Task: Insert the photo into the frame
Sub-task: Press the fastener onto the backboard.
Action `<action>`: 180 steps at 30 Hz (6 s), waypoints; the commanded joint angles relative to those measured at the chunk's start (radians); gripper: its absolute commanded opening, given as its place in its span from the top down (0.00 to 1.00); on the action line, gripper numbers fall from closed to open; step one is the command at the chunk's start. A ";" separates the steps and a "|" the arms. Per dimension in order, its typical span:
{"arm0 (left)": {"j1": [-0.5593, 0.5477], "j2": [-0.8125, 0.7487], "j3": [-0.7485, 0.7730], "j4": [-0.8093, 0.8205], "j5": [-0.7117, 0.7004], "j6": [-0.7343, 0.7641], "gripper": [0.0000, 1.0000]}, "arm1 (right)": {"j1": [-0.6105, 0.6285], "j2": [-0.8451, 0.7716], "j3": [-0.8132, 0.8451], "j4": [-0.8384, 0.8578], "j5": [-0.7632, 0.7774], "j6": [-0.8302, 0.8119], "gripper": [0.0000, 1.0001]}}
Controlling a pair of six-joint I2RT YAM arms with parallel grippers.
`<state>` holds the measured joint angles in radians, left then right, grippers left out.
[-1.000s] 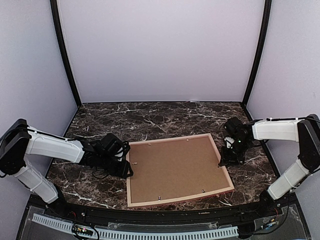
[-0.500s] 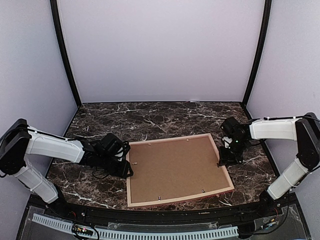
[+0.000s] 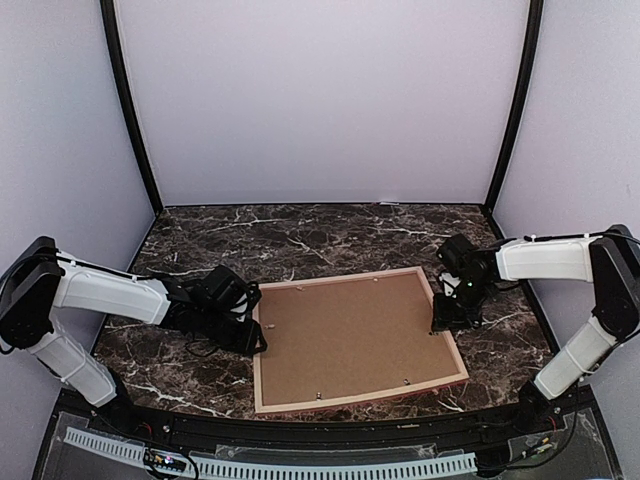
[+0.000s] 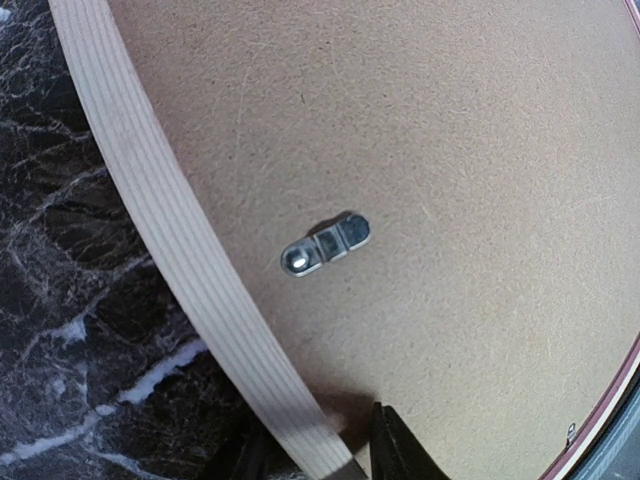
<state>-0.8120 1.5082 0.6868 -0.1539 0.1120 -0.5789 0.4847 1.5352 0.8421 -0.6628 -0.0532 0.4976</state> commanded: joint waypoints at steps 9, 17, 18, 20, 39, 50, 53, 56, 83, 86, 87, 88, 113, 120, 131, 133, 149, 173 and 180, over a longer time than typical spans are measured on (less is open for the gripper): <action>-0.008 0.022 0.008 0.005 0.005 0.016 0.64 | 0.036 -0.019 -0.019 0.017 -0.088 -0.007 0.61; -0.008 0.013 0.002 0.004 0.003 0.013 0.64 | 0.044 -0.020 -0.023 0.016 -0.102 -0.006 0.56; -0.008 0.012 0.001 0.005 0.003 0.012 0.64 | 0.045 -0.020 -0.023 0.014 -0.102 -0.006 0.56; -0.008 0.012 0.000 0.005 0.003 0.012 0.64 | 0.047 -0.024 -0.024 0.007 -0.100 -0.007 0.55; -0.009 0.003 -0.003 0.002 0.001 0.008 0.64 | 0.055 -0.021 -0.015 -0.097 -0.055 -0.028 0.46; -0.007 0.004 0.000 0.002 -0.001 0.010 0.64 | 0.053 -0.007 0.003 -0.162 0.001 -0.041 0.45; -0.007 0.003 0.000 0.000 -0.001 0.010 0.64 | 0.049 -0.003 0.002 -0.156 0.004 -0.040 0.48; -0.008 0.003 -0.001 -0.002 -0.002 0.010 0.64 | 0.043 -0.001 0.001 -0.157 0.005 -0.043 0.49; -0.007 0.053 0.019 -0.013 -0.027 0.006 0.84 | -0.015 -0.041 0.009 -0.235 0.069 -0.042 0.41; -0.008 0.052 0.017 -0.017 -0.032 0.002 0.85 | -0.017 -0.057 0.011 -0.242 0.071 -0.031 0.41; -0.008 0.052 0.017 -0.017 -0.035 0.000 0.85 | -0.017 -0.064 0.011 -0.242 0.069 -0.029 0.41; -0.008 0.051 0.017 -0.017 -0.036 -0.001 0.85 | -0.017 -0.072 0.010 -0.241 0.059 -0.027 0.41; -0.008 0.070 0.034 -0.019 -0.037 -0.006 0.82 | 0.017 -0.153 -0.146 -0.115 -0.132 0.021 0.43; -0.008 0.067 0.033 -0.021 -0.042 -0.013 0.81 | 0.025 -0.141 -0.141 -0.112 -0.133 0.018 0.65; -0.007 0.032 0.014 -0.041 -0.100 -0.035 0.78 | 0.030 0.003 0.003 -0.005 -0.172 -0.031 0.74; -0.007 0.030 0.011 -0.041 -0.100 -0.041 0.77 | 0.031 0.050 0.054 0.011 -0.170 -0.051 0.74; -0.007 0.018 0.019 -0.057 -0.169 -0.078 0.68 | 0.031 0.075 0.142 -0.011 -0.121 -0.082 0.43; -0.008 0.031 -0.009 -0.002 -0.155 -0.150 0.81 | 0.038 -0.072 -0.037 0.002 -0.096 0.009 0.40; -0.007 0.032 -0.013 -0.002 -0.165 -0.156 0.83 | 0.038 -0.085 -0.043 -0.004 -0.094 0.008 0.40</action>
<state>-0.8082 1.5257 0.7044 -0.1291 -0.0692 -0.7486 0.5129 1.4811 0.8108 -0.6807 -0.1421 0.4957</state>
